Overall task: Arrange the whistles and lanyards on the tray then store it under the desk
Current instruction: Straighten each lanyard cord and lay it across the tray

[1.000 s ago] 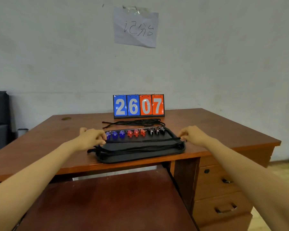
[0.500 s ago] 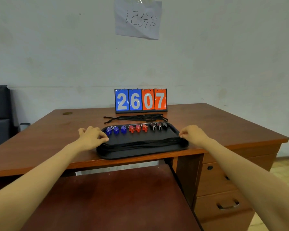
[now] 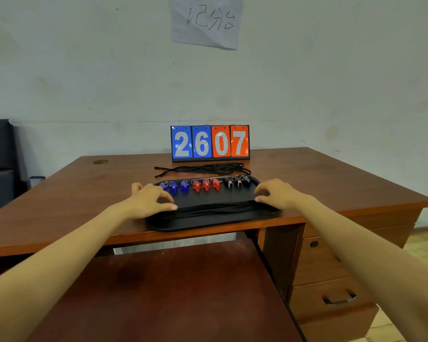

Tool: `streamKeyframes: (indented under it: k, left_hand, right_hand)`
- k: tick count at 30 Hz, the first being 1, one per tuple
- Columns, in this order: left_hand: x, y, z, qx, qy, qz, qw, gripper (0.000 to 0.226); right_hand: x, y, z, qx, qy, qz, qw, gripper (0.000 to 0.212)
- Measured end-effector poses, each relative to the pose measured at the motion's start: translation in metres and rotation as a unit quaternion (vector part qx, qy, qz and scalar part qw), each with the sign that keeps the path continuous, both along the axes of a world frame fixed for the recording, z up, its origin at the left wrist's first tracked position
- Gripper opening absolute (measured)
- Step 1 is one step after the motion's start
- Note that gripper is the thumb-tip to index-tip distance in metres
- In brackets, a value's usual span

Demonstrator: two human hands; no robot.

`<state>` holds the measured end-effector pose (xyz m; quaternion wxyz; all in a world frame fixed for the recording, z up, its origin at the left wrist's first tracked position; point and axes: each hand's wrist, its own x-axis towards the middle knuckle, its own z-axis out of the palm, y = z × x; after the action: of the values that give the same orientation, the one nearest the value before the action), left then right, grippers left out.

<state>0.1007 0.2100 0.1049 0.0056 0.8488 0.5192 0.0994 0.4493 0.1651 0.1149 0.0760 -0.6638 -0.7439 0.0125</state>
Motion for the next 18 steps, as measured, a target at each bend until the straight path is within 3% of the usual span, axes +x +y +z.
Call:
streamKeyframes:
  k: [4, 10, 18]
  left_hand:
    - [0.02, 0.02, 0.023, 0.026, -0.058, -0.011, 0.998, 0.032]
    - [0.075, 0.087, 0.044, 0.024, -0.031, -0.044, 0.998, 0.026]
    - [0.144, 0.18, 0.03, -0.035, 0.004, -0.09, 0.995, 0.028]
  right_hand:
    - [-0.004, 0.021, 0.015, 0.04, 0.092, 0.001, 0.995, 0.033]
    - [-0.005, 0.09, 0.03, 0.066, 0.122, -0.016, 0.99, 0.023]
    - [-0.002, 0.189, 0.026, -0.03, 0.102, -0.016, 0.994, 0.024]
